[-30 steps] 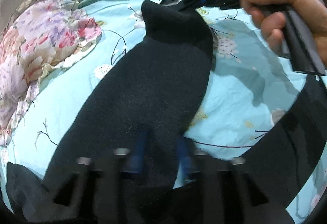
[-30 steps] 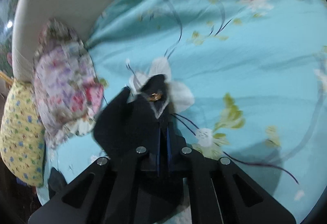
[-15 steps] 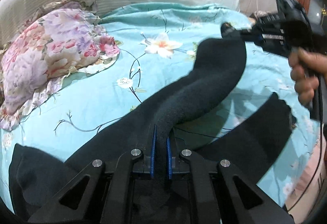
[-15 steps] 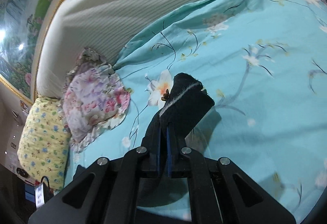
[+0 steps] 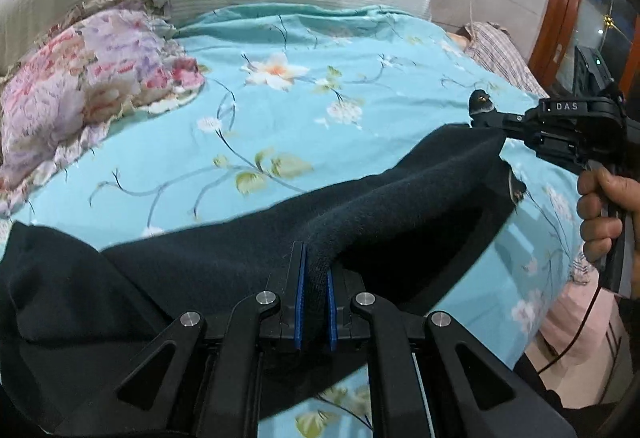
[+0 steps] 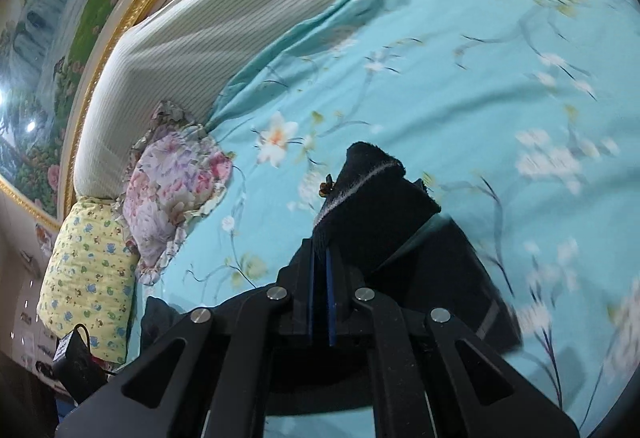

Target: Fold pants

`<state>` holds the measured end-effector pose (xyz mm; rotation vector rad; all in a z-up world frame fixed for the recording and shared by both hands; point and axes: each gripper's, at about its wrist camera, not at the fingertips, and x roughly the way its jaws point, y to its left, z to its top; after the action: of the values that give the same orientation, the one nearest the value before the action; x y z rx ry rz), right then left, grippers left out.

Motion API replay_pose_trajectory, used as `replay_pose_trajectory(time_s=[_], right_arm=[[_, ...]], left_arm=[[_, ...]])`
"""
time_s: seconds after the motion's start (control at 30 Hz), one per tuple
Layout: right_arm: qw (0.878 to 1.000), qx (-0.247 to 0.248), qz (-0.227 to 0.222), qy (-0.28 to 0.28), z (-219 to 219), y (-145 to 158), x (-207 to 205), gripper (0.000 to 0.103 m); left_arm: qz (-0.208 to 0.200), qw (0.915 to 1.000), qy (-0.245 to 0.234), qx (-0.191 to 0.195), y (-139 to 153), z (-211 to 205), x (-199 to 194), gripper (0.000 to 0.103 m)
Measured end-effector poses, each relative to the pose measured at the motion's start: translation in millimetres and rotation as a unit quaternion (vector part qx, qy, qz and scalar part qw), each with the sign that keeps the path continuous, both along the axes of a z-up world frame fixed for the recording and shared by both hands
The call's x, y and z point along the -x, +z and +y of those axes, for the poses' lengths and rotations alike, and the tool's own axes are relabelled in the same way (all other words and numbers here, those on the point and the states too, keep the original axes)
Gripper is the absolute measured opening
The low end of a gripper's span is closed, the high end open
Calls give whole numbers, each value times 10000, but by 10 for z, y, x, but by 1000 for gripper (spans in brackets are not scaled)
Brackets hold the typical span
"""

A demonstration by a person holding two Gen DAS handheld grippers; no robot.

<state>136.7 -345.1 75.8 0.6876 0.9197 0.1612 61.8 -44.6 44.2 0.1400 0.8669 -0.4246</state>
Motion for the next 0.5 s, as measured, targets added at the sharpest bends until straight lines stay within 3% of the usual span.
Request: replay_pose_trajectory(time_s=[0.3,0.5], right_arm=[[9990,-37,24,-440,-75,-156,422,6],[9971,-134,407,-629,-180,-453,555,6]], left_arm=[[85,9999,-80,34,-141,13,149,8],[227,9995,-183,-98,-322,-35,204,8]])
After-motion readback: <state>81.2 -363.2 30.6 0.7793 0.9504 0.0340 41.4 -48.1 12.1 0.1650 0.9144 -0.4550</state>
